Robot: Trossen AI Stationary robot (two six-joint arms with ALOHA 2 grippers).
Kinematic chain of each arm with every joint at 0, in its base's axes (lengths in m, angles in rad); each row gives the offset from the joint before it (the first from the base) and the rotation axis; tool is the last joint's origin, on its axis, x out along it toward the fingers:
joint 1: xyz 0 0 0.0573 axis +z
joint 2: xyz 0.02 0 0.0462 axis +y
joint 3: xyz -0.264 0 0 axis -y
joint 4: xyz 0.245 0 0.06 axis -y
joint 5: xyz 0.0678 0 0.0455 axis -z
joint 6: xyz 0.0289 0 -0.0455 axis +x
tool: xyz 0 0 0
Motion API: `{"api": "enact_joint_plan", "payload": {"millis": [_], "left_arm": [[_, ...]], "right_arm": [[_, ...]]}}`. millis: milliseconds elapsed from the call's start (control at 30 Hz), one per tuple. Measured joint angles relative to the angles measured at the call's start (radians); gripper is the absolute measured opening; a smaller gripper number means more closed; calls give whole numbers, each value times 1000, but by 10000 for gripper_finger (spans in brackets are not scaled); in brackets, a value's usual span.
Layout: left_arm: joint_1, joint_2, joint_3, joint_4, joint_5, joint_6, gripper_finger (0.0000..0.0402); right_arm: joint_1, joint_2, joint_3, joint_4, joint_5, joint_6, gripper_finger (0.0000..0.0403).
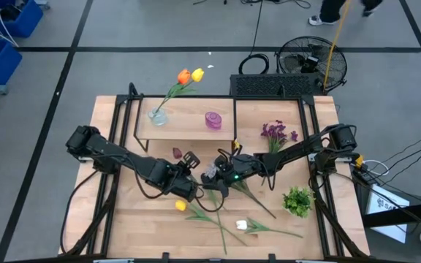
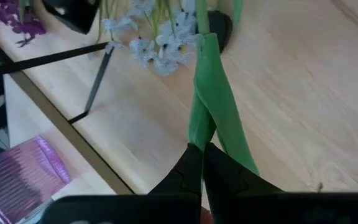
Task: Pick and place flowers into a vace then onto a shelf
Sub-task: Put the red flower into the transparent vase on the shelf
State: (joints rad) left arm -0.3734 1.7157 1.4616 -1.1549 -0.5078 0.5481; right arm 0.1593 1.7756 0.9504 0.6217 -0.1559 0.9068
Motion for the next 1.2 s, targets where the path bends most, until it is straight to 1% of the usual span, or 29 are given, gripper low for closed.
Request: {"api": "enact_joint_plan", "payload": {"millis": [33,100,233,367,500,667,800,900,1033,1200], "left_arm": [[0,0,0,2,0,-1,6],[0,0,0,1,0,0,6],[-1,0,0,5,0,19,17],[0,0,0,7,1,22,10],[0,0,0,8,1,30,6],[0,0,0,7,0,39,17],[2,0,0,8,0,63,7],[4,0,0,15,-12,61,8],[4,-1,0,78,-64,84,16],[13,-1,0,111,-62,93,6]], "right_arm": [[0,0,0,0,-1,-6,19],[0,0,0,-1,-9,-28,7],[-1,0,0,-2,-27,-26,12],[0,0,0,-7,-31,-63,4],[-1,0,0,-6,-28,-44,28],[-3,0,0,-6,-29,-40,77],[-2,0,0,-6,-29,-33,113],[-2,0,0,-6,-28,-33,132],[-2,0,0,-6,-29,-35,140],[-2,0,0,-6,-28,-33,129]]}}
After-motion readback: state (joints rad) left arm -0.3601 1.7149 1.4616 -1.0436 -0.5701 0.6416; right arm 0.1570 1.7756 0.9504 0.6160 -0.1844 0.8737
